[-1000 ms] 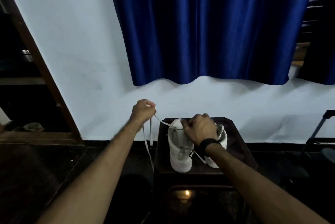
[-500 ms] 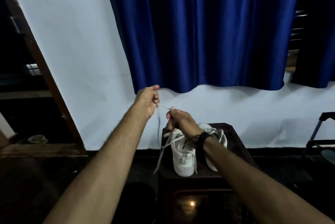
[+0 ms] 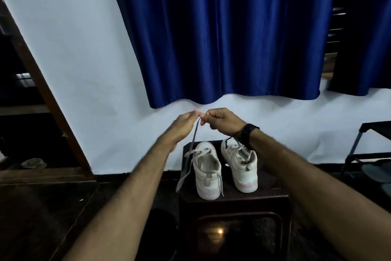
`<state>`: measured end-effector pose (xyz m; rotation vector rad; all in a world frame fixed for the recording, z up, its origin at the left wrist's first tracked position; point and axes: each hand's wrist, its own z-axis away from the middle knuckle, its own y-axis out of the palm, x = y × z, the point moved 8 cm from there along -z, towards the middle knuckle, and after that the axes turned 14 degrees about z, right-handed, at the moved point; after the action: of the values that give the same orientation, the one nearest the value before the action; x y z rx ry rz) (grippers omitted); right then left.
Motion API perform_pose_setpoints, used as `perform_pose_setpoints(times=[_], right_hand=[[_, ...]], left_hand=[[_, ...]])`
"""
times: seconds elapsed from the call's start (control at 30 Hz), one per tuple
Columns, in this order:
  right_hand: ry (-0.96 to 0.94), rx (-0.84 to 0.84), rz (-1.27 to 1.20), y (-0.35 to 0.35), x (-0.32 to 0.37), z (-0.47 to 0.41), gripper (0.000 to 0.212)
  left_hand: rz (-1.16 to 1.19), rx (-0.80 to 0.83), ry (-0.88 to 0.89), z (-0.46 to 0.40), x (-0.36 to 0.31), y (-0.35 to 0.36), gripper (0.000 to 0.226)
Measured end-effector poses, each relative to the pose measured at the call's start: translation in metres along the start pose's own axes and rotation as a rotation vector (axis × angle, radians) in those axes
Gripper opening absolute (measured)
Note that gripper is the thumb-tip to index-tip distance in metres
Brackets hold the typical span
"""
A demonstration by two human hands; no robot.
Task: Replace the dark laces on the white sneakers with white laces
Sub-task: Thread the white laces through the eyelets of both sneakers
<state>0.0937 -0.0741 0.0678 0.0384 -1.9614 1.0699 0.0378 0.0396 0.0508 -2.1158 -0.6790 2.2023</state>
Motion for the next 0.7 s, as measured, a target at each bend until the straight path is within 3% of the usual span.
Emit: perform_pose_setpoints(times=[0.07, 0.1, 0.2, 0.27, 0.37, 0.43, 0.5, 0.6, 0.7], right_hand=[[-0.012, -0.049, -0.040, 0.000, -0.004, -0.008, 0.030], [0.007, -0.080, -0.049, -0.005, -0.009, -0.008, 0.029], [0.064, -0.032, 0.056, -0.022, -0.036, 0.001, 0.028], [0.116, 0.076, 0.087, -0.024, -0.065, 0.009, 0.028], [0.179, 0.086, 0.106, -0.028, -0.097, 0.013, 0.029], [0.204, 0.065, 0.277, -0.028, -0.106, 0.010, 0.028], [0.262, -0.001, 0.320, -0.027, -0.111, 0.005, 0.021], [0.482, -0.071, -0.088, -0.013, -0.127, 0.002, 0.011], [0.569, -0.023, -0.509, 0.014, -0.132, -0.002, 0.016]], left_hand=[[0.388, 0.159, -0.058, 0.003, -0.002, 0.021, 0.051], [0.369, 0.165, -0.067, 0.004, -0.003, 0.019, 0.049], [0.178, -0.061, 0.026, -0.004, -0.001, -0.023, 0.035], [0.148, -0.239, 0.088, -0.006, 0.000, -0.056, 0.033], [0.022, -0.559, 0.169, -0.002, -0.003, -0.089, 0.036], [-0.123, -0.641, 0.134, -0.003, -0.001, -0.086, 0.033], [-0.294, -0.615, 0.086, -0.009, 0.002, -0.065, 0.026], [-0.535, -0.584, 0.160, -0.013, 0.006, -0.022, 0.032], [-0.476, -0.469, 0.247, -0.024, 0.016, 0.014, 0.027]])
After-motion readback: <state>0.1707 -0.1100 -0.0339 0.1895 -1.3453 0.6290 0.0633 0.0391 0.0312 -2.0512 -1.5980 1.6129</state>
